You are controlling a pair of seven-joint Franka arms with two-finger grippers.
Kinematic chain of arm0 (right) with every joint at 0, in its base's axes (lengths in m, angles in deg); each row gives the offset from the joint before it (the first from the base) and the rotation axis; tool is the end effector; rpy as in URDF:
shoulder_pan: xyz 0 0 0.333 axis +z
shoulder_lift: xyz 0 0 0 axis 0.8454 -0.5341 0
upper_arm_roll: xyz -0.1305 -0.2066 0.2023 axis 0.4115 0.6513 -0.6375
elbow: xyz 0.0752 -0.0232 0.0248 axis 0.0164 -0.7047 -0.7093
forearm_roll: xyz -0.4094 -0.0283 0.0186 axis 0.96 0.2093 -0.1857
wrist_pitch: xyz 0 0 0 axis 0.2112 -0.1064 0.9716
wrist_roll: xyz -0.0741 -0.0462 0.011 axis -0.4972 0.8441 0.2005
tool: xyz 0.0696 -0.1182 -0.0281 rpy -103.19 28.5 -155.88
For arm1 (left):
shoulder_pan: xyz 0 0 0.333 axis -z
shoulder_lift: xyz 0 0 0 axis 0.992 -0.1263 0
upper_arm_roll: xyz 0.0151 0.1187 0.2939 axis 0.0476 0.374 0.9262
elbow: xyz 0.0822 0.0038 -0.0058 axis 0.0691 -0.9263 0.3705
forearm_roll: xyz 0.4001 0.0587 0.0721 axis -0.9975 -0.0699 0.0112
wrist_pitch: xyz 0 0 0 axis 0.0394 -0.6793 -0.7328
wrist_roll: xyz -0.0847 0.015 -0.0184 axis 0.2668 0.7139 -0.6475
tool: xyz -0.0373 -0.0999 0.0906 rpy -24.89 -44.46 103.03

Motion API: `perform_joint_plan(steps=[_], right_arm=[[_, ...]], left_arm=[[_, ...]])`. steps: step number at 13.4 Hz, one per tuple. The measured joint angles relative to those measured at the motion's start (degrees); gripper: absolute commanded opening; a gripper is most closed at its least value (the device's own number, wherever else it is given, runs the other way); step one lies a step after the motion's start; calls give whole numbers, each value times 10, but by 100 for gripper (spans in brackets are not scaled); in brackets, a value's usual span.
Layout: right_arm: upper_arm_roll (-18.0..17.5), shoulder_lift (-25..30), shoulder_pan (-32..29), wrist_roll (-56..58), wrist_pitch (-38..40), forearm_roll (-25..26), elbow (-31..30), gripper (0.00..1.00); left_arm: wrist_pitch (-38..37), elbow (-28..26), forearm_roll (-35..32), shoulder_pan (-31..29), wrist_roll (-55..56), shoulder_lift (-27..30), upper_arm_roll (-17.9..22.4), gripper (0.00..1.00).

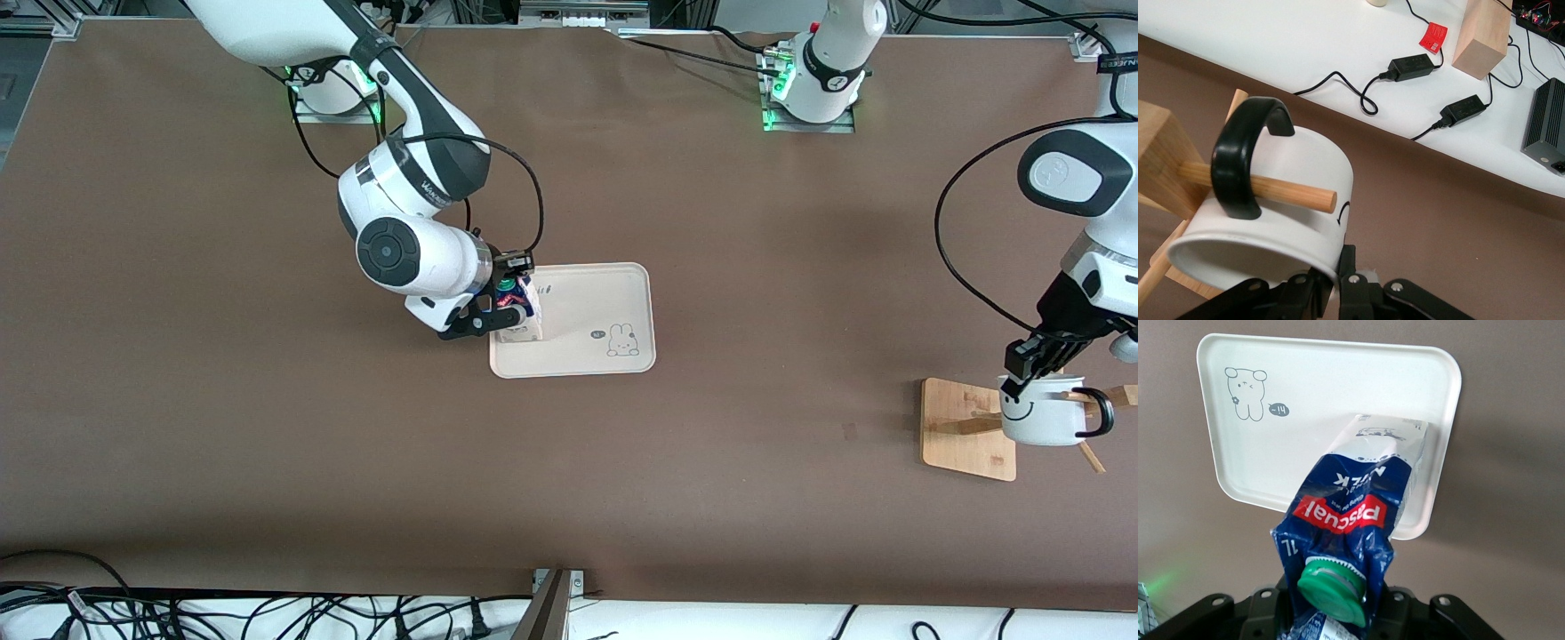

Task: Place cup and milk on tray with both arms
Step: 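Lower the carton onto the tray while the left gripper grasps the mug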

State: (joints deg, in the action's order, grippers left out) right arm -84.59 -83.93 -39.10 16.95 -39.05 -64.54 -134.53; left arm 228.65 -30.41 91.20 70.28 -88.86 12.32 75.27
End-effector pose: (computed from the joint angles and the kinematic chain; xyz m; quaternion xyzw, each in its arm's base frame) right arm 0.5721 0.4099 0.3007 -0.9775 -0.0824 0.1456 0.1286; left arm 0.6449 0.1075 0.3813 0.9415 0.1736 0.2743 0.0906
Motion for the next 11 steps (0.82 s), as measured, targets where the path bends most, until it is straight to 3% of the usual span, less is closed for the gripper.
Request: perform_joint_plan(steps=[1,2,3,11], right_arm=[[0,-1,0,0,0,0,0,42],[0,-3,0,0,0,0,0,53],[0,-5,0,0,-4,0,0,100],[0,-11,0,0,-18,0,4,100]], left_arm=[[-8,0,0,0,-1,3,0,0],[-20,0,0,0,-1,8,-1,0],[-36,0,0,1,-2,15,-3,0],[-147,9,-57,1,-3,62,-18,0]])
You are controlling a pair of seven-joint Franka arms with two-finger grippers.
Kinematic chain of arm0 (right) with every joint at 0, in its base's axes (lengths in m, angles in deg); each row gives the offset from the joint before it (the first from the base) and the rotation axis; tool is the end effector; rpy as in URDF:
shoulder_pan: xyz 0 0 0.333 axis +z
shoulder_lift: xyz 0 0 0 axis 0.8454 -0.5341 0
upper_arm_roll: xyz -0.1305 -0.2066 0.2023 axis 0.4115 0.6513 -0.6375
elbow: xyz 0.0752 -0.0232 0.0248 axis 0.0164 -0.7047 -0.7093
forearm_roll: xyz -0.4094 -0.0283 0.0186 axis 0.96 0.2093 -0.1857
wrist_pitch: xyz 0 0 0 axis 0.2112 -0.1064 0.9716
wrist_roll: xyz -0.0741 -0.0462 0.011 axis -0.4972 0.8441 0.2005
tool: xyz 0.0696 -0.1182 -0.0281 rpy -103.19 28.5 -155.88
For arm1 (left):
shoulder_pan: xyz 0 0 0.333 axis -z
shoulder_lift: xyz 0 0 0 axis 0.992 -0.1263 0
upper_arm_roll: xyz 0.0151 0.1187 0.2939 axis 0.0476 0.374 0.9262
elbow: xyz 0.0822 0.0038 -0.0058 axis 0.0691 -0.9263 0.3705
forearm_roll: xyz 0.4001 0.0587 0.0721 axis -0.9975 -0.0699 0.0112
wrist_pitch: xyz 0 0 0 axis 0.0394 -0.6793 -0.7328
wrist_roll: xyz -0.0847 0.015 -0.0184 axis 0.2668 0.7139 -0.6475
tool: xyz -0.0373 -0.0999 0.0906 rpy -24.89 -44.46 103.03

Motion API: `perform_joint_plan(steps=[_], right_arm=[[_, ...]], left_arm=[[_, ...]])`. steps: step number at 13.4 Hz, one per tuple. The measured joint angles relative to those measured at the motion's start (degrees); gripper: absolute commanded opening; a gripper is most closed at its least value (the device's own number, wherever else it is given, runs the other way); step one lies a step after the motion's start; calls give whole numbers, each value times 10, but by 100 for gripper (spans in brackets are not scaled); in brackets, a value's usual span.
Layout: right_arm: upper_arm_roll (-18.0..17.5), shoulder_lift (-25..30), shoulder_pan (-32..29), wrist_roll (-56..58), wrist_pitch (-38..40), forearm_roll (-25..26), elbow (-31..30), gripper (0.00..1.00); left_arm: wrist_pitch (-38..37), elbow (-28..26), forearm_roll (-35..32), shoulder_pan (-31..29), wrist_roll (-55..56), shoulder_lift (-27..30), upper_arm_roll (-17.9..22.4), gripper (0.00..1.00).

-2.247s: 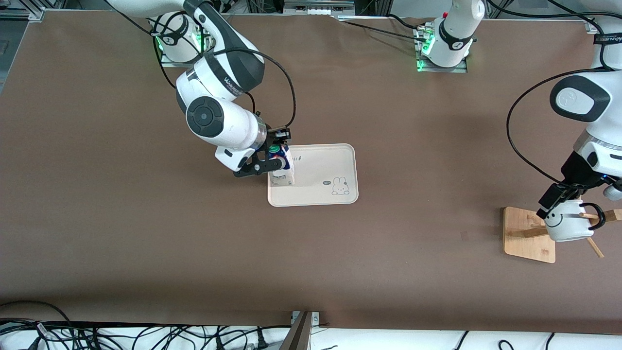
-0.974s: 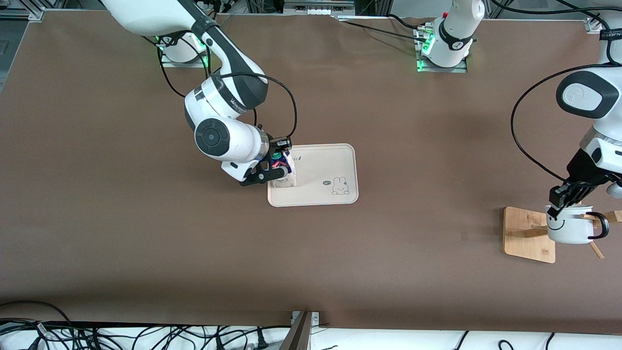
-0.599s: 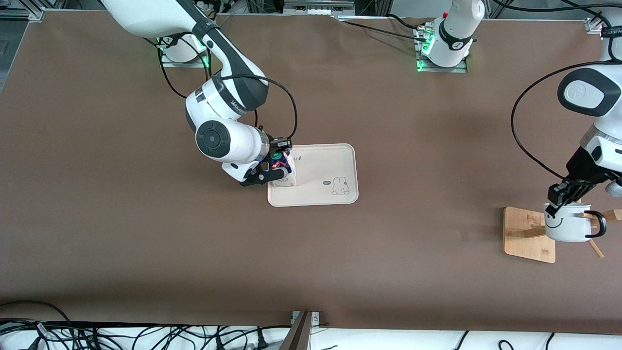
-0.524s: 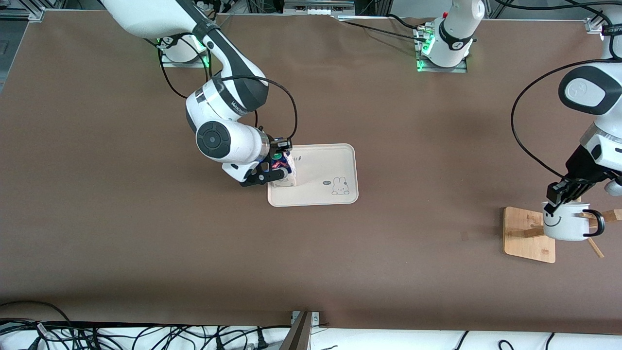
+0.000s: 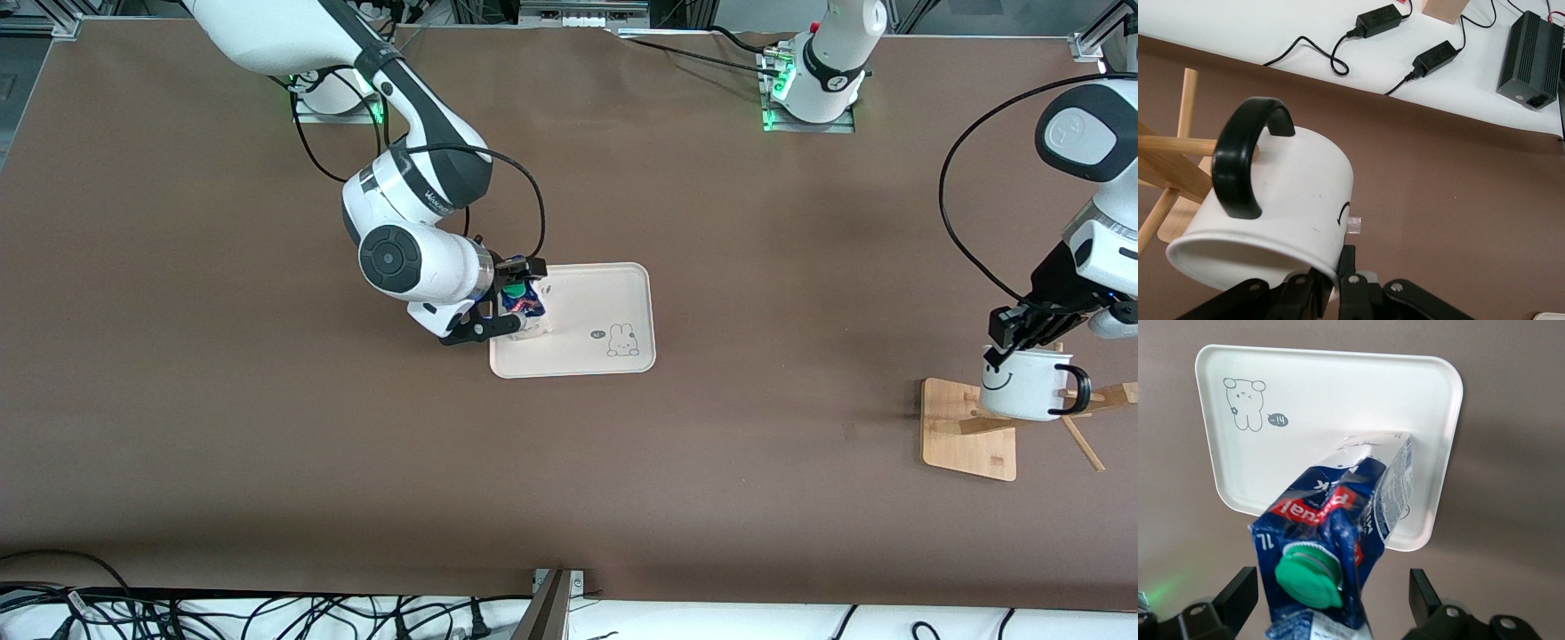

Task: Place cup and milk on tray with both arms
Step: 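Lower the carton onto the tray while the left gripper grasps the mug, then open the right gripper and withdraw while the left gripper lifts the mug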

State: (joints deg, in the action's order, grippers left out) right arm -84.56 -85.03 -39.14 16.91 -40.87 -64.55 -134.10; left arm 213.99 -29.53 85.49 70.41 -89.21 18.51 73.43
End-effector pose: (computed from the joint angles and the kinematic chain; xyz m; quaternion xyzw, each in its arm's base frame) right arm 0.5785 0.4112 0.2931 -0.9783 -0.0772 0.1373 0.1345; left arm 0.6260 0.0675 0.4248 0.9687 0.0957 0.2111 0.0887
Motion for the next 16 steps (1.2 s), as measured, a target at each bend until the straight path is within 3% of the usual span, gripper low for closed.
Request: perform_joint_plan(steps=[3,8,11,13,16], right_arm=[[0,15,-1,0,4,0,3,100],[9,101,-1,-13,75,0,11,100],[48,172,-3,-15,118,13,12,100],[86,204,-4,-14,129,47,18,100],[140,214,-7,6,191,70,87,100]], left_arm=[[-102,45,0,1,0,7,-15,0],[-382,161,0,5,0,8,-30,0],[-432,173,0,10,0,2,-42,0],[-452,173,-2,17,0,-9,-56,0],[-459,174,-10,60,17,-49,-64,0]])
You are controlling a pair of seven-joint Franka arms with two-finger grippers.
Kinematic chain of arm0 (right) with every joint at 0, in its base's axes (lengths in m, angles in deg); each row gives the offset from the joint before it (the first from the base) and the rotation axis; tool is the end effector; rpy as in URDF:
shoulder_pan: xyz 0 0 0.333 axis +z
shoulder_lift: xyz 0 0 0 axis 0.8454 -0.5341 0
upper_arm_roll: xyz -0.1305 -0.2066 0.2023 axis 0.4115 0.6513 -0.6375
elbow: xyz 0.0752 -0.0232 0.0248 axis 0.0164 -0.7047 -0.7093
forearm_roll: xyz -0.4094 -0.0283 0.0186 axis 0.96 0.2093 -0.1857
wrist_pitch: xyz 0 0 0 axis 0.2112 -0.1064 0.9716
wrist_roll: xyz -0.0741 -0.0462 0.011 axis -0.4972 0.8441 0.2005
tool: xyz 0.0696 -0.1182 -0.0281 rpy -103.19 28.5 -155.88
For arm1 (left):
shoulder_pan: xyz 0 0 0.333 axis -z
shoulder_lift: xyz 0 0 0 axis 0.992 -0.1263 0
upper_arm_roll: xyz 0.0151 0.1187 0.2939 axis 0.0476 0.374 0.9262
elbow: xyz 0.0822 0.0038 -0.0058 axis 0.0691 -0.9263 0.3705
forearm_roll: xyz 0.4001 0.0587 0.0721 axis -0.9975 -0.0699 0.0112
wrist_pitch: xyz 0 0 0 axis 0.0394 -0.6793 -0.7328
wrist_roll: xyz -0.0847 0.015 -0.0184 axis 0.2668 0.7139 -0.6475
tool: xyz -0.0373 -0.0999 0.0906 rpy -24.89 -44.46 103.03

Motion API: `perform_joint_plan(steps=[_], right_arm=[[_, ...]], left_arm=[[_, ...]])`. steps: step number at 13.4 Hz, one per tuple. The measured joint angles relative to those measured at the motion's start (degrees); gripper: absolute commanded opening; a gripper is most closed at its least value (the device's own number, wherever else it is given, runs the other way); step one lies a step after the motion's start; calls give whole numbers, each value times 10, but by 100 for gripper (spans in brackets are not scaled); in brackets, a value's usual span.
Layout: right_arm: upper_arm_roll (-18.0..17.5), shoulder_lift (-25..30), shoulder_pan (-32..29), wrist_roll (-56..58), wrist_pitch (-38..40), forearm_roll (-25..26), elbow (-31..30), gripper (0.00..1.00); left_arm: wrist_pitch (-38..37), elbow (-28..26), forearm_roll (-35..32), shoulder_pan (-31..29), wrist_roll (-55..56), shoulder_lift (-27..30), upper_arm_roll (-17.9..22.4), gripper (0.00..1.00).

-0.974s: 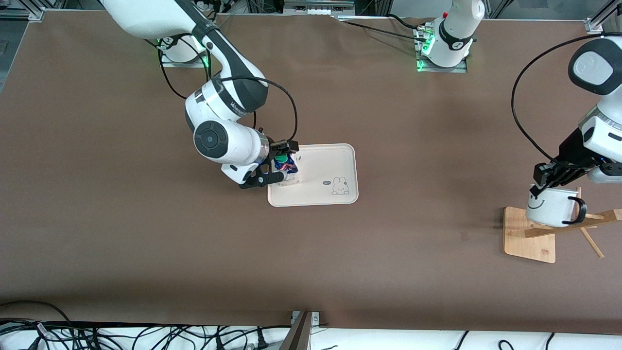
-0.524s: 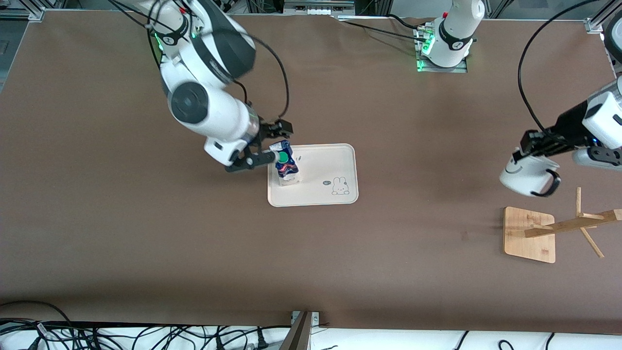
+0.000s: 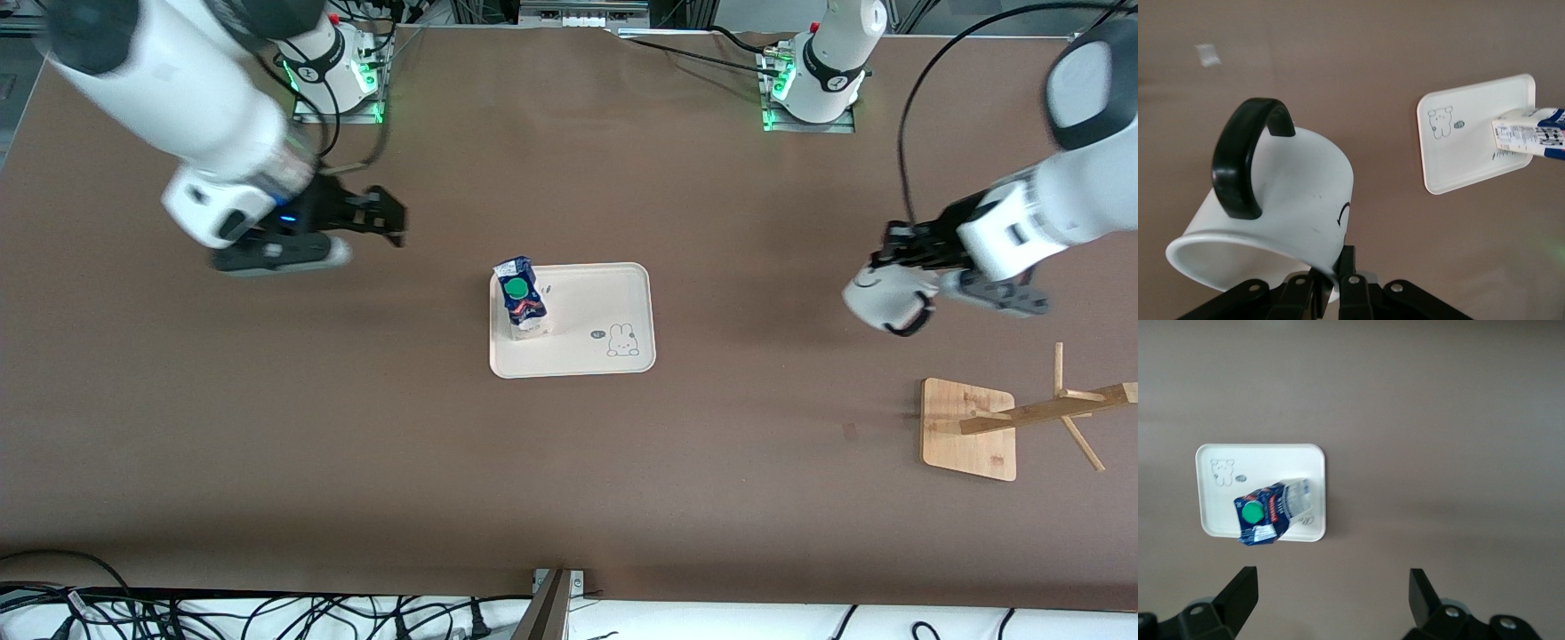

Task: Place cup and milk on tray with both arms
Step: 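Open the right gripper and withdraw while the left gripper lifts the mug, then carry the white mug with the left gripper over the tray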

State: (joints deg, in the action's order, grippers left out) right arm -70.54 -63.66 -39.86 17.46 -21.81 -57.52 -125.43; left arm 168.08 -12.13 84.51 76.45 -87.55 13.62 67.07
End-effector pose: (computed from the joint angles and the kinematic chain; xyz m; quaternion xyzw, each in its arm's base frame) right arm 0.6018 0.2437 0.5763 -0.9982 -0.0188 -0.0055 0.0574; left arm 0.5944 -0.0915 0.4499 0.9830 -0.0647 -0.0872 0.1479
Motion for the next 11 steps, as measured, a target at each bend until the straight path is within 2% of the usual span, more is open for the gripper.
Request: perform_joint_plan(steps=[3,6,8,9,11], right_arm=[[51,-6,-2,46,27,2,37,100],[109,-18,-5,67,30,11,38,100],[130,-25,-21,87,34,56,30,100],[122,-26,-40,102,34,81,22,100],[57,-24,-116,113,29,107,2,100]], left_arm=[[4,22,-2,65,90,-57,-1,0],[-12,126,-32,145,232,-149,-2,0],[-17,185,-36,186,317,-212,-2,0],[-17,213,-36,207,359,-244,-2,0],[-13,272,-37,247,445,-309,-1,0]])
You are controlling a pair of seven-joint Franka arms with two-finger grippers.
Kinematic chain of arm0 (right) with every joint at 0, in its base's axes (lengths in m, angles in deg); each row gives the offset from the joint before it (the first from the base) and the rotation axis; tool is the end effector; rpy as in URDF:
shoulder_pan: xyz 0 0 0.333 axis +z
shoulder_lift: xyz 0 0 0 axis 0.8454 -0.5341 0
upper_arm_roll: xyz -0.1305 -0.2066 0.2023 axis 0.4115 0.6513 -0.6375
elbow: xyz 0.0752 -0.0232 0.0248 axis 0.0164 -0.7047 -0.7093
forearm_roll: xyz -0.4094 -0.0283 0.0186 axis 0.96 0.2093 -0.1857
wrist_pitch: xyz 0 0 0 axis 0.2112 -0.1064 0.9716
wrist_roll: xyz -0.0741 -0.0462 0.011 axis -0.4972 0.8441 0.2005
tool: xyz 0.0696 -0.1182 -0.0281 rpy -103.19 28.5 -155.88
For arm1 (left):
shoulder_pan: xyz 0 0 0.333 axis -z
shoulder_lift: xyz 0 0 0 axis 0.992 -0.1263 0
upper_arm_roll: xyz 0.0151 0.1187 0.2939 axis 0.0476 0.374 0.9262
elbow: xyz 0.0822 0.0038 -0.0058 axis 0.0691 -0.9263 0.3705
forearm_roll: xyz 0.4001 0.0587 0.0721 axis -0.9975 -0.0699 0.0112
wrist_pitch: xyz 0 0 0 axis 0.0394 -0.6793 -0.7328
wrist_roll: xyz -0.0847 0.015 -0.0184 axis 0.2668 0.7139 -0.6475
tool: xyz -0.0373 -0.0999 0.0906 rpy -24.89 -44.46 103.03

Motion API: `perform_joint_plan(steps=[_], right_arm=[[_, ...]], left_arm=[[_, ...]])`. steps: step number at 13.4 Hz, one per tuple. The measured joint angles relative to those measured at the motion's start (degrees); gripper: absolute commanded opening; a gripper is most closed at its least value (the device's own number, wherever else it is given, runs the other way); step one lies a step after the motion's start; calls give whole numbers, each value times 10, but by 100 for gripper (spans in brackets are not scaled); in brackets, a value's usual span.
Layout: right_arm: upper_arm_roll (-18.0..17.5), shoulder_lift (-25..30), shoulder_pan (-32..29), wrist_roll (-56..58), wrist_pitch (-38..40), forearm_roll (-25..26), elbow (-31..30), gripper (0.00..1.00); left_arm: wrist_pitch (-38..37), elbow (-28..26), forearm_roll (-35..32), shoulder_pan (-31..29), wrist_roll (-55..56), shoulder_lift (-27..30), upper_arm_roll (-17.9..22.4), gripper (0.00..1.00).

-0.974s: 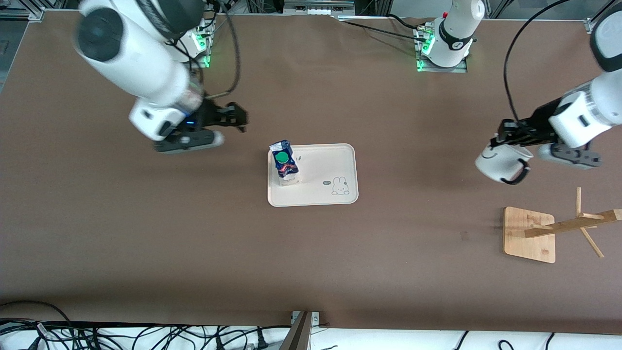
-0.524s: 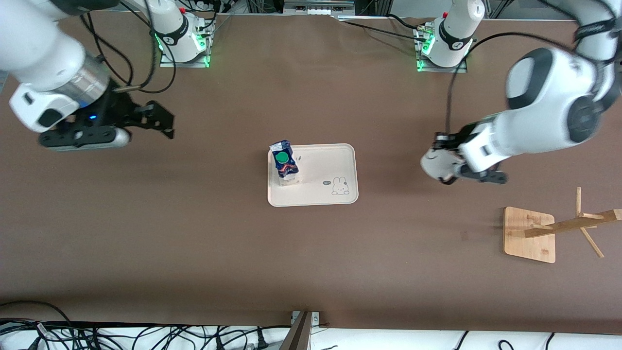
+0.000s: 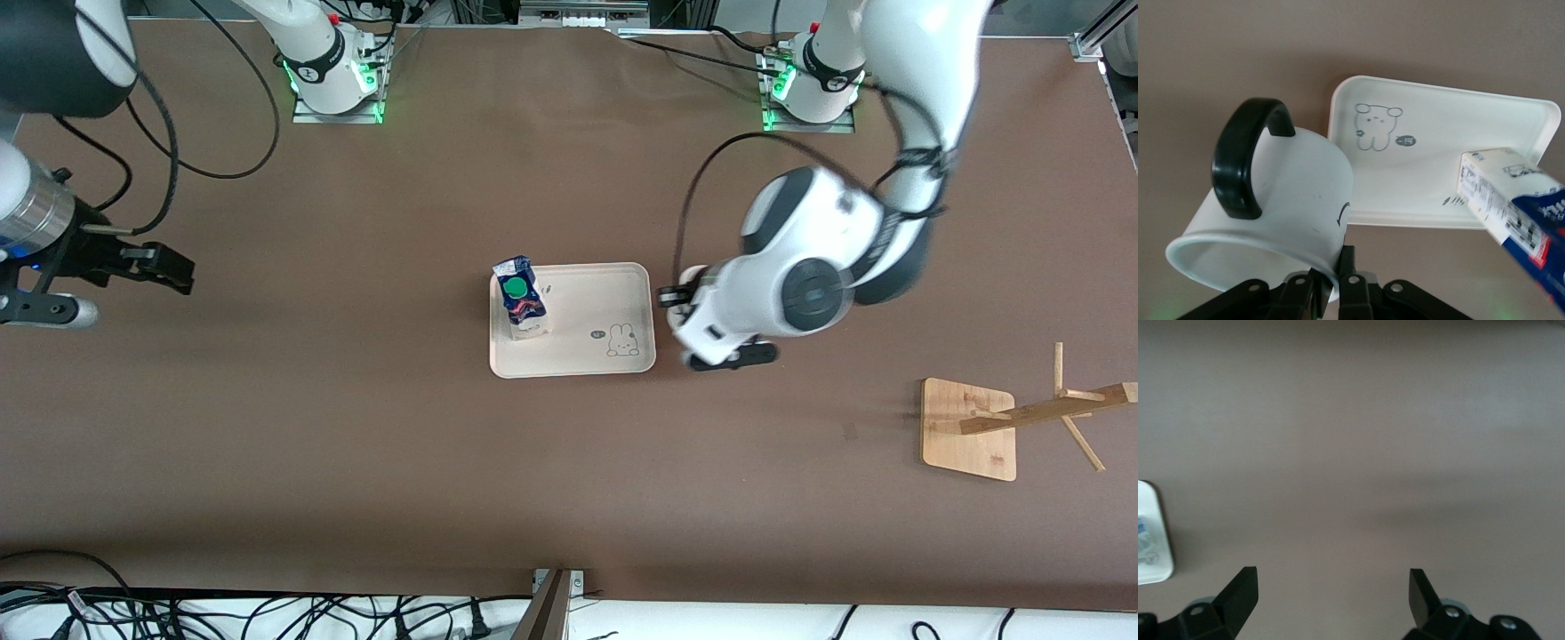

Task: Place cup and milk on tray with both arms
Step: 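Carry the white mug with the left gripper over the tray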

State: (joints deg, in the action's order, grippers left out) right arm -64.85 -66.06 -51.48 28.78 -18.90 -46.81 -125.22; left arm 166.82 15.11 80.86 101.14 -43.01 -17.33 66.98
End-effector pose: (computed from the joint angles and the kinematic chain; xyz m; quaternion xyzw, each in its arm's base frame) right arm 0.6511 0.0355 0.5463 0.9979 -0.0310 -0.0140 0.0553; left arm 0.6228 -0.3641 0.3169 0.9708 0.1147 -0.1986 0.0699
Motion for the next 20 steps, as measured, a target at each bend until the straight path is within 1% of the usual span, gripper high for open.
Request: perform_joint_plan(steps=[1,2,3,6,9,11,12,13,20], right_arm=[[-31,2,-35,1,-7,4,-7,100],[-48,3,-58,7,-13,5,-10,100],[-54,6,-68,13,-17,5,-10,100],[-61,23,-70,16,-16,5,-10,100],[-64,33,-70,15,-5,3,-16,100],[-65,33,-70,8,-4,-17,-20,100],[-65,33,-71,3,-5,-22,-22,100],[-65,33,-71,0,-6,-23,-25,100],[-65,38,-83,-1,-6,-23,-28,100]], left_arm=[[10,23,0,15,36,-27,1,0],[26,39,1,27,68,-50,1,0],[46,47,5,34,97,-70,1,0],[94,54,17,60,147,-115,1,0],[96,57,19,73,155,-136,1,0],[90,58,19,74,155,-136,1,0],[87,58,19,74,155,-136,1,22],[79,57,19,74,155,-136,1,99],[52,58,7,69,145,-142,5,100]])
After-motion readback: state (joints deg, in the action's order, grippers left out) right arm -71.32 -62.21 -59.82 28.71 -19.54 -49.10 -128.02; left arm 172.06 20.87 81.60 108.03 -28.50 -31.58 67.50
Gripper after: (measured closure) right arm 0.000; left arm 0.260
